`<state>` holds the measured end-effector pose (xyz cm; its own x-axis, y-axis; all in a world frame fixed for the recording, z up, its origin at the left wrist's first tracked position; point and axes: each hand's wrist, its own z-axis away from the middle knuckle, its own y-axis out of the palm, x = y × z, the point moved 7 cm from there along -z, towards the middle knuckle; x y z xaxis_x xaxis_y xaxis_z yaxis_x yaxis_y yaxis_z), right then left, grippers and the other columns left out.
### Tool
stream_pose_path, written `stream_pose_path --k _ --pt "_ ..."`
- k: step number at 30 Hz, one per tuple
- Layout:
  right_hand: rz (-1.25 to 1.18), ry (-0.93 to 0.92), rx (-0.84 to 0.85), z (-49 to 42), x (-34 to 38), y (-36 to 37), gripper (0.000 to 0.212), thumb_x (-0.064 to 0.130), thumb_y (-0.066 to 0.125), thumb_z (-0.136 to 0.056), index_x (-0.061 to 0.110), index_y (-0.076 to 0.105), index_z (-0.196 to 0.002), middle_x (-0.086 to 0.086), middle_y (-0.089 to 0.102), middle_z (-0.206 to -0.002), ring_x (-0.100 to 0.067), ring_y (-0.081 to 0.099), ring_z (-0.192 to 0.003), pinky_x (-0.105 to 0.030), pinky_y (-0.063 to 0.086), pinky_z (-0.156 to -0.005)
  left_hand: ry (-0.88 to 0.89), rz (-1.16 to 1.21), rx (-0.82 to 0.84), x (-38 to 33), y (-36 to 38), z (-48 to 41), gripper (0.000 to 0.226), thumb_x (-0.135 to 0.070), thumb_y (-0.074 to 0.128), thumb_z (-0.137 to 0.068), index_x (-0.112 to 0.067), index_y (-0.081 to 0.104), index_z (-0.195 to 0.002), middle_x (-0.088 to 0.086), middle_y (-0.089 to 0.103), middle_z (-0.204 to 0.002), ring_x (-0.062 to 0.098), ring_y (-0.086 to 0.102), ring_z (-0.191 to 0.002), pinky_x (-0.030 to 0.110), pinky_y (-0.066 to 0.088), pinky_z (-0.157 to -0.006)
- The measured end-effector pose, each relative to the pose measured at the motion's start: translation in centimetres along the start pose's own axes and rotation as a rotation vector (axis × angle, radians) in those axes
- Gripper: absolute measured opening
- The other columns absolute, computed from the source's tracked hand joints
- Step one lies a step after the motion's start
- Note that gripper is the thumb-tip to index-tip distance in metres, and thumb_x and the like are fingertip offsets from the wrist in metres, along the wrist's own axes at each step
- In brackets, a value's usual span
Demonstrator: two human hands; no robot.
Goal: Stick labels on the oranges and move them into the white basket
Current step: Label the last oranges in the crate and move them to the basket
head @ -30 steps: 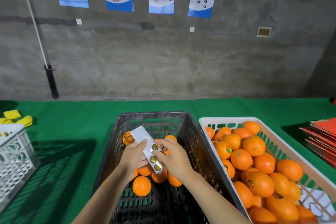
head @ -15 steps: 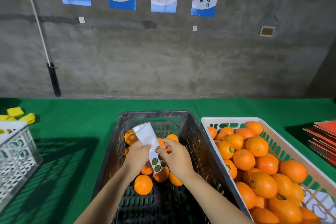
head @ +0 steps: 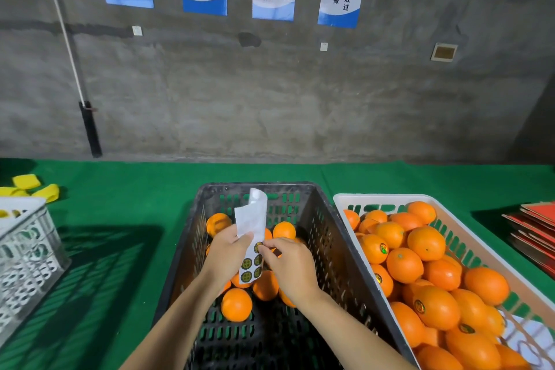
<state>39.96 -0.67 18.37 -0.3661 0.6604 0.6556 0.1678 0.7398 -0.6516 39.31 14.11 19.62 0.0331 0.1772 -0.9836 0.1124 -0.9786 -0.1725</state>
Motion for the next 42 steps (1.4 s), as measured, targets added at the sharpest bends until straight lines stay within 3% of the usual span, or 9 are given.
stream_pose_path --k 3,7,15,21,25,30,33,36,42 --pt "-0.061 0.035 0.013 0.2 -0.1 0.5 0.027 0.042 0.065 -0.095 0.025 0.071 -0.115 0.011 0.07 -0.103 -0.007 0.062 -0.088 -0.03 0.053 -0.075 0.022 0.01 0.009 0.0 0.0 0.0 0.026 -0.009 0.051 -0.102 -0.027 0.069 -0.11 -0.006 0.074 -0.105 0.015 0.071 -0.097 0.035 0.058 -0.084" --pt "-0.147 0.089 -0.048 0.2 -0.5 0.5 0.013 0.038 0.07 -0.092 0.025 0.067 -0.091 0.009 0.064 -0.087 -0.01 0.06 -0.077 -0.033 0.05 -0.067 0.047 0.004 0.026 -0.2 0.4 0.0 0.026 -0.009 0.051 -0.102 -0.023 0.065 -0.12 -0.008 0.072 -0.11 0.01 0.07 -0.098 0.023 0.056 -0.079" --pt "-0.211 0.111 -0.072 0.1 -0.2 0.6 0.008 0.035 0.072 -0.09 0.031 0.067 -0.095 0.012 0.064 -0.087 -0.005 0.06 -0.081 -0.023 0.051 -0.068 0.022 0.028 -0.055 0.0 -0.1 -0.3 0.025 -0.008 0.052 -0.1 -0.019 0.066 -0.117 0.0 0.074 -0.105 0.017 0.072 -0.092 0.035 0.06 -0.079" --pt "-0.193 0.106 -0.124 0.3 0.0 0.2 0.012 0.035 0.072 -0.091 0.024 0.073 -0.086 0.008 0.066 -0.077 -0.011 0.061 -0.075 -0.038 0.051 -0.066 -0.008 0.079 -0.049 0.2 0.2 -0.3 0.024 -0.008 0.052 -0.101 -0.019 0.064 -0.118 0.001 0.073 -0.108 0.02 0.07 -0.098 0.04 0.058 -0.087" --pt "-0.193 0.117 -0.123 0.4 0.1 0.2 0.015 0.036 0.071 -0.091 0.024 0.072 -0.082 0.008 0.068 -0.07 -0.013 0.062 -0.067 -0.043 0.051 -0.062 0.025 0.037 -0.052 -0.1 0.1 -0.2 0.025 -0.009 0.051 -0.102 -0.022 0.064 -0.119 -0.007 0.072 -0.106 0.012 0.069 -0.096 0.027 0.057 -0.075" --pt "-0.318 0.116 -0.059 0.1 0.1 0.3 0.018 0.031 0.067 -0.095 0.027 0.071 -0.078 0.013 0.066 -0.07 -0.01 0.058 -0.063 -0.032 0.049 -0.059 0.033 -0.085 -0.143 0.2 -0.6 -0.6 0.018 -0.012 0.048 -0.102 -0.016 0.065 -0.107 0.012 0.071 -0.093 0.037 0.066 -0.085 0.051 0.054 -0.074" --pt "-0.472 0.275 -0.123 -0.4 -1.9 0.0 0.02 0.025 0.065 -0.096 0.028 0.07 -0.077 0.015 0.064 -0.068 -0.004 0.055 -0.062 -0.021 0.045 -0.06 0.02 -0.159 -0.223 0.6 -1.6 -0.6 0.023 -0.014 0.044 -0.102 -0.02 0.064 -0.112 0.018 0.069 -0.088 0.043 0.064 -0.077 0.052 0.053 -0.065" --pt "-0.531 0.515 -0.139 -0.9 -5.3 -0.3 0.022 0.017 0.06 -0.098 0.018 0.071 -0.079 0.008 0.065 -0.071 -0.009 0.058 -0.07 -0.029 0.053 -0.066 -0.014 -0.29 -0.206 1.0 -2.0 -0.7 0.031 -0.015 0.039 -0.103 -0.025 0.058 -0.126 0.015 0.07 -0.087 0.032 0.057 -0.062 0.038 0.043 -0.054" --pt "-0.213 0.726 0.173 0.2 -11.1 2.3 0.019 0.013 0.05 -0.1 0.009 0.061 -0.084 -0.013 0.054 -0.08 -0.023 0.049 -0.071 -0.031 0.036 -0.065 -0.009 -0.596 -0.177 1.0 -1.8 -0.1 0.022 -0.016 0.037 -0.103 -0.015 0.055 -0.116 0.006 0.064 -0.092 0.025 0.061 -0.075 0.041 0.05 -0.064"
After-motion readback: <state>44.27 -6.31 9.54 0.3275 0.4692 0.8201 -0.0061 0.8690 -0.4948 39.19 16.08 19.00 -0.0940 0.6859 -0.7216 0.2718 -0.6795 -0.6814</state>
